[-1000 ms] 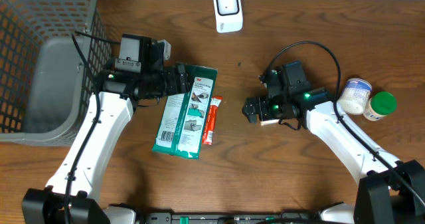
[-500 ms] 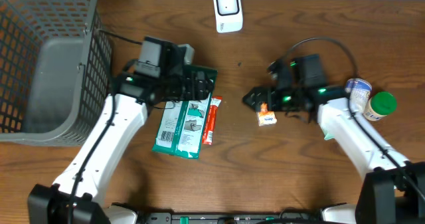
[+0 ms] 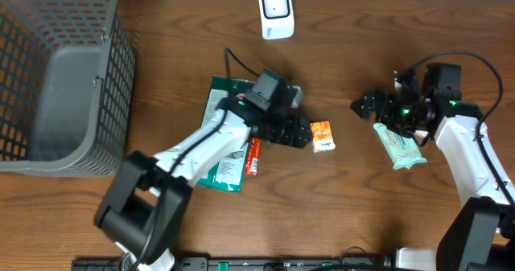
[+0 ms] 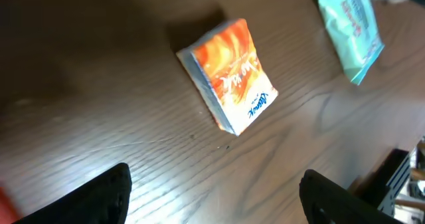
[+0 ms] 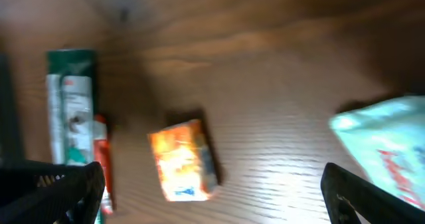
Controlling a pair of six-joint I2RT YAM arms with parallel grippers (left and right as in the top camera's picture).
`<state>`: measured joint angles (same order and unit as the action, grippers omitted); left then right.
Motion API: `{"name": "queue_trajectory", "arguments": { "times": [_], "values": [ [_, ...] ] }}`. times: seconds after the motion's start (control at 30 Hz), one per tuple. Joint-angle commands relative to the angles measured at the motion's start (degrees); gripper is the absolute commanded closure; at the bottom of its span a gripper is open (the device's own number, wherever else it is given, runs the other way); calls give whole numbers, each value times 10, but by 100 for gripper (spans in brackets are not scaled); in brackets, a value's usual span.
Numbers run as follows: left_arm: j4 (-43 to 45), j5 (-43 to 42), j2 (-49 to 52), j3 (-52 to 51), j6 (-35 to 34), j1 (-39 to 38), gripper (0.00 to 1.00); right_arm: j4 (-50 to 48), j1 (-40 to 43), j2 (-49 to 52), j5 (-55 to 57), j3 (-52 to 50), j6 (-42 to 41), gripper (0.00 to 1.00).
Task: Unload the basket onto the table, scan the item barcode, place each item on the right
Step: 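Grasp the orange tissue pack with the left gripper and lift it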
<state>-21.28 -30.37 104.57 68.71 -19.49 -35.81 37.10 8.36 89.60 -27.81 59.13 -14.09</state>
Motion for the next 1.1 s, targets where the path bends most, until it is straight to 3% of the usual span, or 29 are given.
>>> {"name": "queue_trajectory", "arguments": {
  "times": [0.0,0.2,0.47,0.7,0.83,0.93,1.0,1.07],
  "values": [
    [18,-9,11,-6,-7,-12,18,2,2,-11,61,7,-2,1],
    [69,-6,49,-6,-13,-32,19,2,2,-11,70,7,-2,1],
    [144,79,107,-6,-89,-45,25,2,2,-11,70,7,-2,1],
    [177,121,124,-6,-113,-45,38,2,2,-11,70,7,-2,1],
    [177,121,124,-6,-113,-45,53,2,2,-11,70,7,-2,1],
    [173,120,124,-6,-113,-48,54,2,2,-11,70,7,-2,1],
    [165,118,124,-6,-113,-57,47,2,2,-11,70,7,-2,1],
    [162,118,124,-6,-113,-69,46,2,2,-11,70,7,-2,1]
  ]
}}
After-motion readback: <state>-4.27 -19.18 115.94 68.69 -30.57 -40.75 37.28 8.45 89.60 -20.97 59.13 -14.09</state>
